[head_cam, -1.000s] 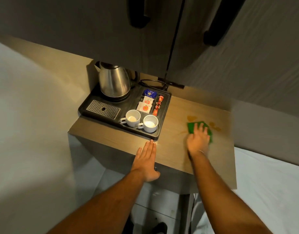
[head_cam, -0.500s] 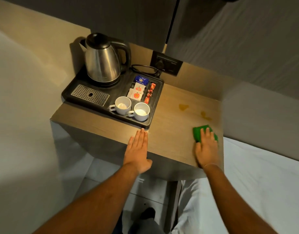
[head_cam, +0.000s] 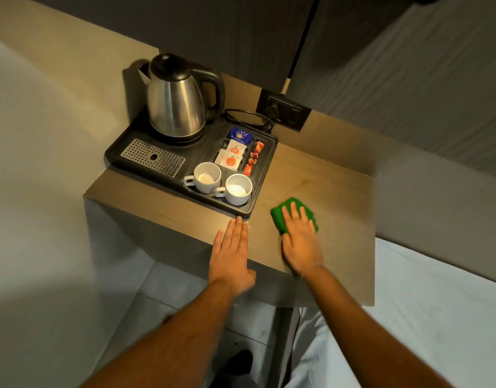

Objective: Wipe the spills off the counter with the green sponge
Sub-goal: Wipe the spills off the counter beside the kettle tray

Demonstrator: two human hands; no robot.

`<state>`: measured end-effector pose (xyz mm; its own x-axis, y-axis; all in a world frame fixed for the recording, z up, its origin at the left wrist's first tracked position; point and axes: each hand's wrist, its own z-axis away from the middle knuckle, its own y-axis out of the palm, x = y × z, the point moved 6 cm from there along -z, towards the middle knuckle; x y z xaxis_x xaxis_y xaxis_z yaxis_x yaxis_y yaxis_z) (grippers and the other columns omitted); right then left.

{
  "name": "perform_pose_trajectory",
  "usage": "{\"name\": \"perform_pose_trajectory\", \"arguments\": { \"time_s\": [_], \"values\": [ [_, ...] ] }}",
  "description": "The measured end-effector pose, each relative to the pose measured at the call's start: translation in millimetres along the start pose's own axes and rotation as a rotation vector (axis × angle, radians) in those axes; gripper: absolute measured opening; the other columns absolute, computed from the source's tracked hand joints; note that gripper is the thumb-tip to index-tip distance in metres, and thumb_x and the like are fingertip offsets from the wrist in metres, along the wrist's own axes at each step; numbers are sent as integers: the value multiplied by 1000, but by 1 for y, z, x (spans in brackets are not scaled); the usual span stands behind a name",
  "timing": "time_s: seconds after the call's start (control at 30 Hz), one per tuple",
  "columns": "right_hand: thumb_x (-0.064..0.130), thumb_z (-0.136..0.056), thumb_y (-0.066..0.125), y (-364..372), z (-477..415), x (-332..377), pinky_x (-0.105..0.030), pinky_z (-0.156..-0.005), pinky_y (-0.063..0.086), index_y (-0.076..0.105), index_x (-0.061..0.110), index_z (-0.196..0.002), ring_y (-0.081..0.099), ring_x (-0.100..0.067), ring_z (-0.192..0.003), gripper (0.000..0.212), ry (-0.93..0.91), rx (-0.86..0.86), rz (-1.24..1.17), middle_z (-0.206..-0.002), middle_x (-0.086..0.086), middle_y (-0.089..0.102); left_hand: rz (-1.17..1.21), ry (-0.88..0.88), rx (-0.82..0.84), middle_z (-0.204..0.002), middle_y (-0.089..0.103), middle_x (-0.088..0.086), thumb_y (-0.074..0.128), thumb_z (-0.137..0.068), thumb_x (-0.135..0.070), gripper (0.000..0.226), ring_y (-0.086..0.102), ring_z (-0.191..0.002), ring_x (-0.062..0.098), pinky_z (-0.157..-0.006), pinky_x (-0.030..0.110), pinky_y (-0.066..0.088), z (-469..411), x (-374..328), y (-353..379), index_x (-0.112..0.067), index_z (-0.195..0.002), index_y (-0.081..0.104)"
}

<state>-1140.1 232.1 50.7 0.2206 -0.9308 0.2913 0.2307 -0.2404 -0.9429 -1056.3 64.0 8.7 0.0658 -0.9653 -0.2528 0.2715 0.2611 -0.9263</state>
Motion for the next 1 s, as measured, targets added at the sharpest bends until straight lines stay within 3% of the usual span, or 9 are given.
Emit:
{"name": "perform_pose_trajectory", "arguments": {
  "time_s": [0.17, 0.3, 0.47, 0.53, 0.63, 0.77, 0.87, 1.0],
  "values": [
    [32, -101, 40, 29, 48, 1, -49, -132, 5, 12, 32, -170, -3, -20, -165, 73, -20, 19, 31, -178, 7, 2, 17, -34, -32, -176, -33, 10, 67, -89, -52, 127, -31, -162, 27, -135, 53, -3, 0, -1, 1, -13, -166, -27],
    [25, -105, 45, 5, -10, 9, -52, -135, 11, 21, 24, -169, 9, -27, -167, 68, 43, -24, 49, -178, -3, 13, 21, -46, -17, -176, -33, 10, 67, -90, -52, 127, -30, -162, 27, -136, 53, -5, -1, 0, 4, -13, -165, -27],
    [23, -108, 41, -35, -104, 17, -53, -135, 13, 19, 17, -170, 9, -31, -166, 66, 42, -7, 80, -179, -10, 11, 15, -39, 5, -177, -32, 8, 69, -88, -51, 129, -29, -163, 27, -134, 50, -11, -2, 3, 5, -15, -165, -28],
    [22, -108, 41, -49, -131, -3, -53, -135, 13, 16, 16, -170, 8, -33, -166, 67, 64, 3, 110, -179, -11, 8, 7, -23, 11, -178, -30, 8, 72, -86, -49, 131, -28, -163, 27, -133, 49, -12, -3, 6, 6, -16, -166, -26],
    [21, -109, 42, -71, -141, -69, -55, -133, 16, 17, 12, -170, 9, -38, -165, 67, 242, -26, 110, -179, -15, 8, 31, 0, 28, -178, -30, 7, 76, -84, -45, 133, -28, -163, 26, -133, 49, -12, -4, 8, 6, -17, -167, -25],
    [19, -108, 41, -84, -93, -147, -55, -133, 15, 18, 9, -170, 10, -38, -165, 66, 478, -100, 46, -178, -16, 11, 14, -11, 31, -177, -32, 8, 75, -85, -47, 133, -31, -162, 28, -134, 51, -12, -3, 6, 6, -16, -166, -26],
    [17, -105, 44, -58, -32, -128, -58, -132, 18, 23, 9, -169, 14, -40, -164, 67, 410, -148, 73, -177, -17, 16, 17, -35, 4, -176, -33, 9, 74, -84, -47, 134, -32, -162, 29, -134, 54, -11, -2, 3, 7, -16, -166, -27],
    [23, -101, 46, 13, 37, -17, -51, -133, 8, 19, 23, -169, 7, -28, -166, 73, 91, -47, 50, -178, -4, 12, 35, -45, -30, -176, -35, 9, 72, -83, -47, 133, -32, -162, 28, -134, 53, -11, -1, 1, 7, -15, -165, -28]
  ]
}}
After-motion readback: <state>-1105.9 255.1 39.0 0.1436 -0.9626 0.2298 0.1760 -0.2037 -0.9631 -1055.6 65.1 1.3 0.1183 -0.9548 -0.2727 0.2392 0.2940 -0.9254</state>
